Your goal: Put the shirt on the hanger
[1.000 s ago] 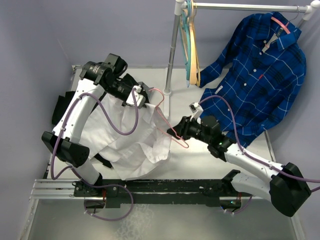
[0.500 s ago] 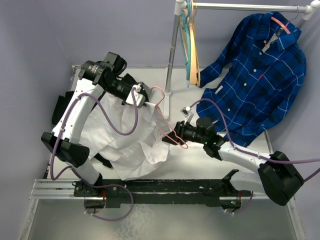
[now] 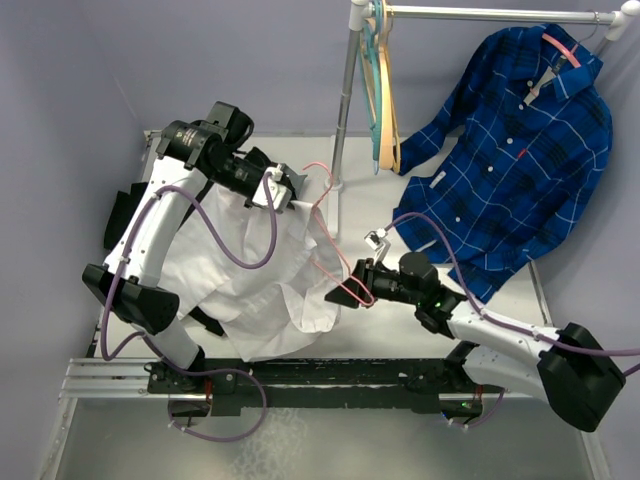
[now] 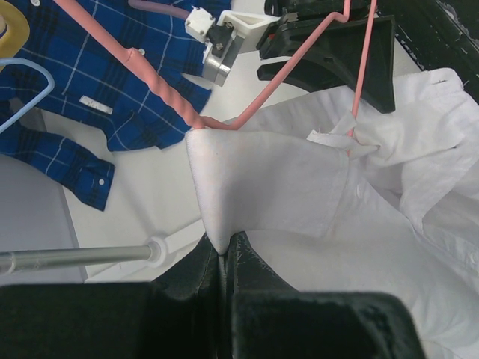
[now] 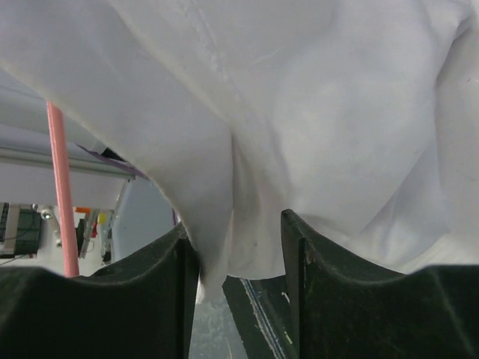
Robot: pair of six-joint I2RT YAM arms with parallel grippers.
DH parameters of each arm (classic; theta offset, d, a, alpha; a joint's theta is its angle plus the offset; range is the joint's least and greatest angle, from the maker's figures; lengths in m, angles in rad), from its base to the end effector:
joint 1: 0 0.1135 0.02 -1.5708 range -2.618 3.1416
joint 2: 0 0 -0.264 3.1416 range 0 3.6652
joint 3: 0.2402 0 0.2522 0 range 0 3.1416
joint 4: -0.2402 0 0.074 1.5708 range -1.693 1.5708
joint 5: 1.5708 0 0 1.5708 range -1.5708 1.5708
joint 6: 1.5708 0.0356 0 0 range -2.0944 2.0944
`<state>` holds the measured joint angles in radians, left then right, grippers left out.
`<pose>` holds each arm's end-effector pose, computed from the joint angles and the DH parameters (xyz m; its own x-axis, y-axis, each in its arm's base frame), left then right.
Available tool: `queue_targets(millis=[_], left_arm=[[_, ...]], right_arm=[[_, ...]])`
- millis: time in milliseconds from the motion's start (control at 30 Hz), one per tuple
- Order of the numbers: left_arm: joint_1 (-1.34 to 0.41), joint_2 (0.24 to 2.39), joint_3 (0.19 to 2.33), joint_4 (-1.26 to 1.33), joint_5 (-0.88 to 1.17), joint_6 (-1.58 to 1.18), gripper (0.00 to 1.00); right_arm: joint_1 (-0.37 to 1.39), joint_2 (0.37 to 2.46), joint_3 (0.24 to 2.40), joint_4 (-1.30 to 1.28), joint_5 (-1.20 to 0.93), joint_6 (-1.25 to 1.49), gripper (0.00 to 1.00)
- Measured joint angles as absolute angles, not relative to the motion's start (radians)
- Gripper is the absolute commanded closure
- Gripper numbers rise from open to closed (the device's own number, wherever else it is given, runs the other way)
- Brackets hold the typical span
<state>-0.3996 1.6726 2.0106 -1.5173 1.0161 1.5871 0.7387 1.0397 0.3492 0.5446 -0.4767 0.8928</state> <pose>0.2585 -0.1420 0.4282 0.5175 0.3531 -0.7794 0.8432 -0.3654 0.3943 0.1501 0.1588 0.2160 -0.7948 0.2122 -0.5686 -0.5021 0.2966 0.8124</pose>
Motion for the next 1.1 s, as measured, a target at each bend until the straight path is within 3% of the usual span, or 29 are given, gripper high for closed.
queue_targets(millis=[133, 200, 300, 467, 600, 767, 1100], left_arm=[[-0.400, 1.674, 2.011, -1.504, 1.016, 1.581, 1.00], [-0.400, 1.675, 2.011, -1.499, 1.016, 1.581, 1.00], [-0.400, 1.677, 2.011, -1.489, 1.014, 1.579, 1.00], [-0.400, 1.683, 2.011, -1.474, 1.013, 1.571, 1.00], [-0.400, 1.687, 2.012, -1.467, 1.011, 1.570, 1.00], [-0.400, 1.687, 2.012, -1.470, 0.996, 1.574, 1.00], [-0.400, 1.671, 2.000, -1.505, 0.796, 1.636, 1.00]], right_arm=[[0.782, 1.050, 0.349, 0.546, -0.458, 0.921, 0.35], [0.807, 1.058, 0.349, 0.548, -0.454, 0.932, 0.33], [0.836, 1.065, 0.347, 0.553, -0.437, 0.944, 0.43], [0.851, 1.064, 0.333, 0.552, -0.409, 0.959, 0.68], [0.851, 1.064, 0.332, 0.551, -0.398, 0.960, 1.00], [0.852, 1.036, 0.332, 0.490, -0.368, 0.952, 1.00], [0.856, 0.732, 0.472, -0.031, 0.019, 0.896, 1.00]])
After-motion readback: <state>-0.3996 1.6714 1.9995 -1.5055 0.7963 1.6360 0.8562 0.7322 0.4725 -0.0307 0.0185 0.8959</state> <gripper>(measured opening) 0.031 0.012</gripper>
